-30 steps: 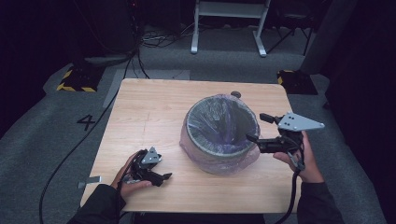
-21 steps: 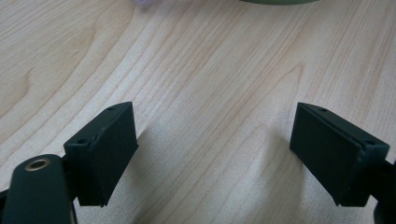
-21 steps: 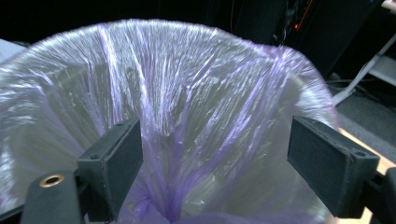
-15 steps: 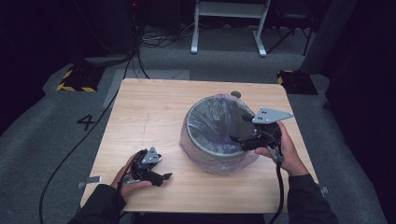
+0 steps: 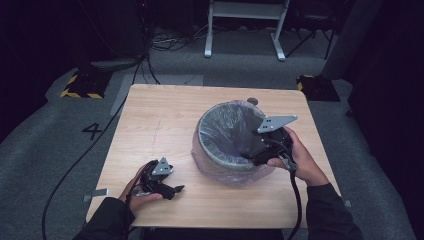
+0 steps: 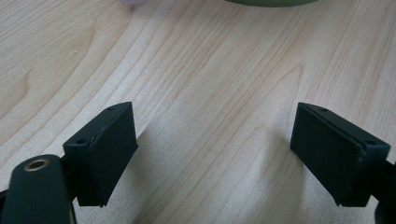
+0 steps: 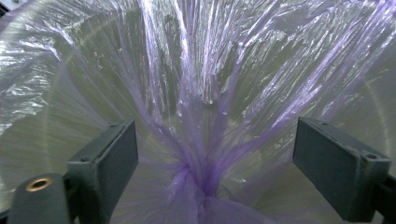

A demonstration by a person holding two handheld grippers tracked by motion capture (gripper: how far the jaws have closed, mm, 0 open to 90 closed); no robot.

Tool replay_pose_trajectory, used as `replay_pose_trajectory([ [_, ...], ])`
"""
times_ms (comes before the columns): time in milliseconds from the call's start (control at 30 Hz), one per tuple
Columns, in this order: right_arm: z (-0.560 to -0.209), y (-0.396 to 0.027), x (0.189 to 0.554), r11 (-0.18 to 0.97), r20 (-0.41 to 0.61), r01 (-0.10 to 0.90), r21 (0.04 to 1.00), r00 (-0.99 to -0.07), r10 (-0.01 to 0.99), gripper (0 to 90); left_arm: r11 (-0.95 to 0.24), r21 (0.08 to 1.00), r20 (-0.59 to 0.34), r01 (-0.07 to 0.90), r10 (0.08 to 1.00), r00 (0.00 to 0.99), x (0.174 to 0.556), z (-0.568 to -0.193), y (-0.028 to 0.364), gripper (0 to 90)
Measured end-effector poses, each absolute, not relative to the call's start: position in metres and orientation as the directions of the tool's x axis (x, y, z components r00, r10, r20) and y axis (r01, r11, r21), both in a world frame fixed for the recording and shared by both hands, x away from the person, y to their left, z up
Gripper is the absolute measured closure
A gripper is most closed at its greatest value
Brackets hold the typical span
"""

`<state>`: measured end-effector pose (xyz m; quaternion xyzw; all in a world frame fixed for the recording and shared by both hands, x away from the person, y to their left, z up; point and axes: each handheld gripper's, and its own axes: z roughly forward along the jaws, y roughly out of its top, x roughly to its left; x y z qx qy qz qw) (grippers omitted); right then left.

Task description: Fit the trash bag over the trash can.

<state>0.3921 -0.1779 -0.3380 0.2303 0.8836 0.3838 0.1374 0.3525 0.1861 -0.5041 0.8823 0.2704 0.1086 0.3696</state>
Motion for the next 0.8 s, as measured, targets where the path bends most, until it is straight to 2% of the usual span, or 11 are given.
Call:
replay_pose_trajectory([
  [167,-0.335,-0.174,0.393,0.635,-0.084,0.297,0.713,-0.863,0.498,15.1,-0.581,0.711,-0.009,0.396,0.556,0.831,0.353,-0.504,0.186,14.1],
  [367,-0.334,-0.17,0.398,0.667,-0.06,0.342,0.662,-0.863,0.502,13.5,-0.582,0.711,-0.009,0.396,0.555,0.832,0.353,-0.504,0.186,14.1],
  [500,-0.336,-0.171,0.401,0.646,-0.021,0.389,0.656,-0.847,0.531,9.9,-0.582,0.711,-0.009,0.395,0.554,0.833,0.353,-0.504,0.186,14.0],
  [600,-0.337,-0.173,0.4,0.623,-0.024,0.372,0.689,-0.847,0.532,10.3,-0.582,0.711,-0.009,0.395,0.554,0.833,0.353,-0.504,0.186,14.0],
  [700,-0.338,-0.178,0.396,0.585,-0.038,0.34,0.736,-0.842,0.537,16.9,-0.582,0.711,-0.009,0.395,0.554,0.833,0.353,-0.504,0.186,14.0],
  [800,-0.336,-0.184,0.392,0.547,-0.053,0.317,0.775,-0.829,0.556,16.2,-0.582,0.71,-0.01,0.396,0.553,0.833,0.353,-0.504,0.186,14.0],
])
